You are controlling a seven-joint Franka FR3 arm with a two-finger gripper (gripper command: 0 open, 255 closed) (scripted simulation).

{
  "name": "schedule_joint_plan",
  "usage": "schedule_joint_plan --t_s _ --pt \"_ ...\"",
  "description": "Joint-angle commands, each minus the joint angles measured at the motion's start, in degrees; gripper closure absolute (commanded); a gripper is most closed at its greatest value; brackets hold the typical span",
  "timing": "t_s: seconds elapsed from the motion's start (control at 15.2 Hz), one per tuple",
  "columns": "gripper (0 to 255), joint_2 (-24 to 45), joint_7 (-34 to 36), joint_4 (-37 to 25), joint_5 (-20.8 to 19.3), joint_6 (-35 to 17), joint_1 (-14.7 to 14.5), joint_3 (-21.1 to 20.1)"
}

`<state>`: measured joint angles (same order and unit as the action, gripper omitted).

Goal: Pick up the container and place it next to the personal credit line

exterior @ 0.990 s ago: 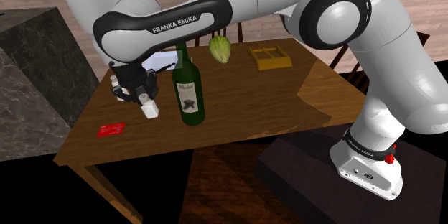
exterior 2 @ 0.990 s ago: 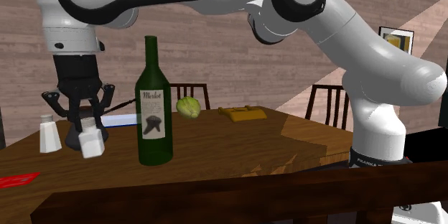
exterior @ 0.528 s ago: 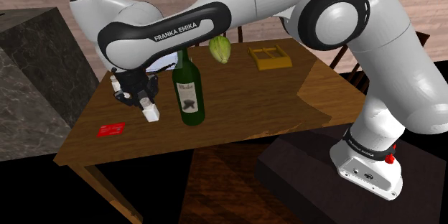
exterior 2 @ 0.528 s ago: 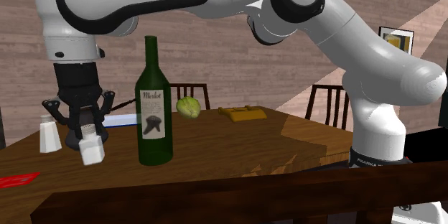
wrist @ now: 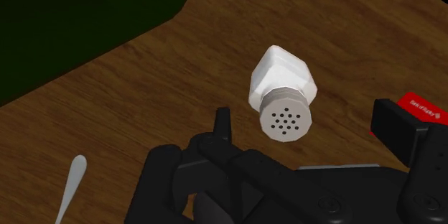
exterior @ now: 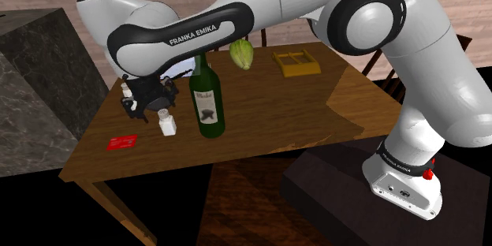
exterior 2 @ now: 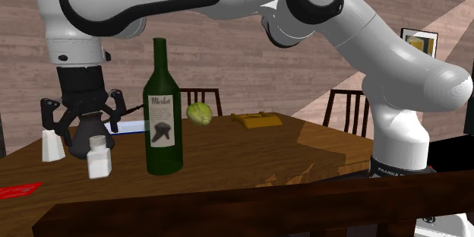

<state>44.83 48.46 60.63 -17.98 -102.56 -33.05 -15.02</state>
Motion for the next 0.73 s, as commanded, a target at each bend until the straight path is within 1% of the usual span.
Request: schedule_joint_plan --t_s 0.0,0.26,0.66 --pt "0 0.00 0.00 0.00 0.00 0.00 0.00 0.00" --pt "0 0.56 -0.92 -8.30 0.26 7.56 -1.53 -0.06" --pt "0 0.56 -0.92 -8.30 0.26 7.56 -1.53 -0.06"
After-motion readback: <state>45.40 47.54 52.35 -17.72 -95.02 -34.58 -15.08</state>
